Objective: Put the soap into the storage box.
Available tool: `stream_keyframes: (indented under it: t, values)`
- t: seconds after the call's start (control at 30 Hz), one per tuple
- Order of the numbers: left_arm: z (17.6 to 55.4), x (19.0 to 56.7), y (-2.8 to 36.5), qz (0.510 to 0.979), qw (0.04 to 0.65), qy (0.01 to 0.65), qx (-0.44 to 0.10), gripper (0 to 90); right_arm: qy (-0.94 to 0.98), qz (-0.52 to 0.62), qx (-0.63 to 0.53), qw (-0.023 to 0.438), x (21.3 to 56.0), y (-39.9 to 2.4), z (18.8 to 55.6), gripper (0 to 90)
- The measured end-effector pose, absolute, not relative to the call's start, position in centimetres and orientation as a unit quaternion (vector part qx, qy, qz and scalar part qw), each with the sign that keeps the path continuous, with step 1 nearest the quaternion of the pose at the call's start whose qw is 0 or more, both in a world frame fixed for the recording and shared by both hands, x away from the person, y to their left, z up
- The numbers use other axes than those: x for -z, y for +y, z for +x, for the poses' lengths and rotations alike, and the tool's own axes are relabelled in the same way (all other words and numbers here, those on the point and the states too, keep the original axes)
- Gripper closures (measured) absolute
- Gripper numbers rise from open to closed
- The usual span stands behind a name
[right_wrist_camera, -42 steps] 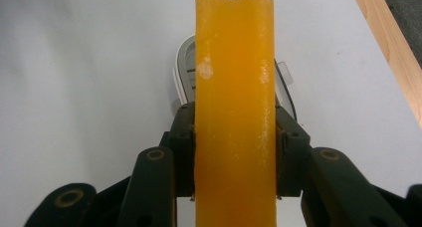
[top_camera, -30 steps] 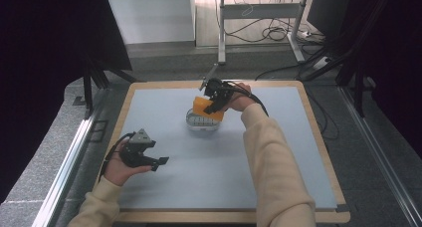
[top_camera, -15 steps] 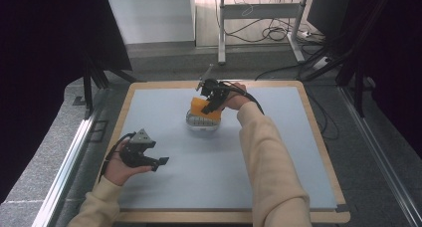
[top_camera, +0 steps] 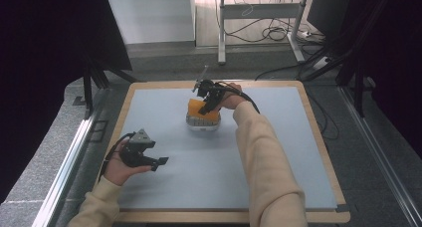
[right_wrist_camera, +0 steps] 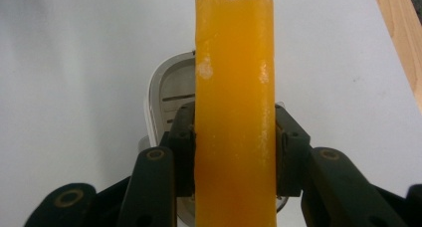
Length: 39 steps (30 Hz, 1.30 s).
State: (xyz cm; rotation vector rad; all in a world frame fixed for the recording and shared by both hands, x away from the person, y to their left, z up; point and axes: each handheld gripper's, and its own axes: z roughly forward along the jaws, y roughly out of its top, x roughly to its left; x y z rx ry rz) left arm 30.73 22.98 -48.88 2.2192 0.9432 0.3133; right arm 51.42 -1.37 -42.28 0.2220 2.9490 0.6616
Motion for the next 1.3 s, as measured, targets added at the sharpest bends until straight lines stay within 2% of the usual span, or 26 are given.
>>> stream_keyframes:
  t: [0.8, 0.97, 1.0, 1.07, 1.3]
  values:
    - [30.7, 48.8, 23.0, 0.856, 0.348, 0.363, -0.124, 18.9, 0.976, 0.070, -0.202, 0.039, 44.0, -0.7, 51.9, 60.2]
    - [30.6, 48.8, 22.8, 0.857, 0.347, 0.361, -0.124, 18.9, 0.972, 0.081, -0.216, 0.049, 43.5, -1.0, 51.9, 56.0]
    - [30.6, 48.8, 22.8, 0.857, 0.347, 0.360, -0.125, 18.9, 0.969, 0.093, -0.223, 0.058, 43.2, -1.2, 51.9, 50.4]
    - [30.6, 48.8, 22.8, 0.857, 0.347, 0.360, -0.125, 18.9, 0.963, 0.118, -0.234, 0.070, 42.8, -1.4, 52.0, 44.7]
    - [30.6, 48.8, 22.7, 0.859, 0.344, 0.359, -0.124, 18.9, 0.949, 0.159, -0.258, 0.082, 42.2, -2.2, 52.0, 39.2]
